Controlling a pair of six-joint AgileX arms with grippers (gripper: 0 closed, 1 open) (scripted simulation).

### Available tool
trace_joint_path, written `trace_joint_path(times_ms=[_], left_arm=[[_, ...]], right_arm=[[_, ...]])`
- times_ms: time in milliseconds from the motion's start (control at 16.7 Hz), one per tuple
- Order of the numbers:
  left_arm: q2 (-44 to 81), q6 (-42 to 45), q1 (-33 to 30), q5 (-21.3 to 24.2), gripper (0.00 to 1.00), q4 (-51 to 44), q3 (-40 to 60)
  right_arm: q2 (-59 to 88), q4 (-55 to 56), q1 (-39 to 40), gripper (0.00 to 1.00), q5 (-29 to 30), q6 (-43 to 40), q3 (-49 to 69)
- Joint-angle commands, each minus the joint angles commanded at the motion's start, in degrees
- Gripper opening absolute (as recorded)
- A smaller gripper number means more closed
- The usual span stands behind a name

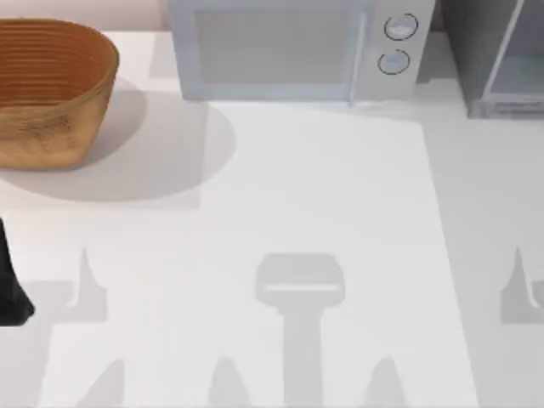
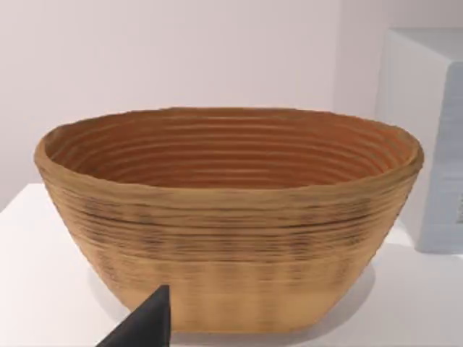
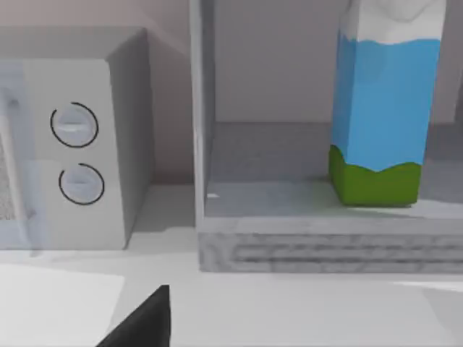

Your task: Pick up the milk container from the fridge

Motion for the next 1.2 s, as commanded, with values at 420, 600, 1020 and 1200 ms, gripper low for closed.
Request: trace_joint_path(times_ms=[420, 600, 1020, 1200], left_arm=[[0.0, 0.0, 0.0, 0.0, 1.00, 0.0, 0.0], [0.0, 0.0, 0.0, 0.0, 1.00, 0.0, 0.0], [0.0, 0.0, 0.0, 0.0, 1.00, 0.0, 0.0], [0.0, 0.0, 0.0, 0.0, 1.00, 0.0, 0.0]], right_arm=[[8.7, 9.0, -3.4, 1.00, -3.2, -0.2, 1.4], [21.2, 21.1, -7.4, 1.00, -6.9, -0.2, 2.9], [62.9, 55.5, -18.6, 1.00, -17.6, 0.4, 5.7], [78.8, 68.7, -23.0, 1.00, -22.0, 0.8, 6.9]])
